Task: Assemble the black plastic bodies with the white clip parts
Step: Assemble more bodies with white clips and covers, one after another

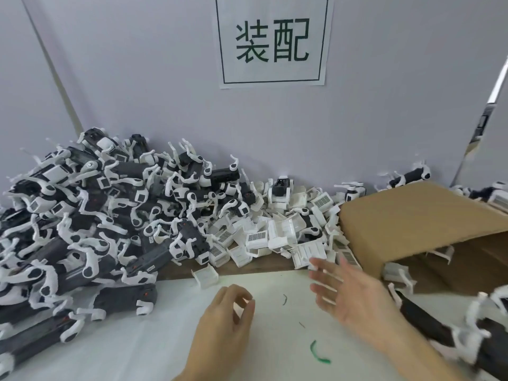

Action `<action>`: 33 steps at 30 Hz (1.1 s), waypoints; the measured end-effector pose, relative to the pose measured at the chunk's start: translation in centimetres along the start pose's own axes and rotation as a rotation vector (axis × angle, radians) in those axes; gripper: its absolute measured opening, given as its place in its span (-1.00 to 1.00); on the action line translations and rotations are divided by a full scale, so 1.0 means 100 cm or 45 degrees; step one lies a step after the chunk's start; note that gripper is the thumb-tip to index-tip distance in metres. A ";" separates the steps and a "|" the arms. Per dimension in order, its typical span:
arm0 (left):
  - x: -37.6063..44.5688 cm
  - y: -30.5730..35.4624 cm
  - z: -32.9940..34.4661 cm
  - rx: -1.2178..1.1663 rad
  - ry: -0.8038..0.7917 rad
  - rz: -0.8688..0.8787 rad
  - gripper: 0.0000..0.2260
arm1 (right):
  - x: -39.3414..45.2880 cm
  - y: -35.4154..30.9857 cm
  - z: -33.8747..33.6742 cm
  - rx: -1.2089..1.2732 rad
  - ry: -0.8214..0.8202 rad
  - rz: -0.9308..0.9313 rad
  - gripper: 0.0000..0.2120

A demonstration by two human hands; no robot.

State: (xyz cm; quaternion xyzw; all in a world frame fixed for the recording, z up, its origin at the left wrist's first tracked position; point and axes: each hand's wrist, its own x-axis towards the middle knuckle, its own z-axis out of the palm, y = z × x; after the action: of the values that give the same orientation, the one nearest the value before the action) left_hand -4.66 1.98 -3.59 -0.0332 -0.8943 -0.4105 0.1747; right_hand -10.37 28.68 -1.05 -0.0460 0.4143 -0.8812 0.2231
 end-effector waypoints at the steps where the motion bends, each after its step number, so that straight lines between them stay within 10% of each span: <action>1: 0.011 0.006 0.000 0.069 -0.023 0.005 -0.93 | 0.002 0.007 -0.001 0.017 -0.006 0.021 -0.46; 13: 0.240 0.018 0.016 1.261 -0.283 -0.082 -0.40 | 0.018 0.025 -0.012 0.012 -0.058 0.107 -0.35; 28: 0.207 -0.013 -0.065 0.133 0.363 0.140 -0.83 | 0.011 0.025 -0.006 0.010 0.028 0.051 -0.50; 33: 0.166 0.002 -0.055 -0.048 0.274 0.209 -0.87 | 0.010 0.027 -0.009 -0.004 0.024 0.050 -0.46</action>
State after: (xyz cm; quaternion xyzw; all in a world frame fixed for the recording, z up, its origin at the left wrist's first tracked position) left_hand -18.64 -3.40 5.53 -0.0652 -0.8568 -0.4129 0.3021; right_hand -10.51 27.41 -3.81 -0.0300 0.4186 -0.8764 0.2363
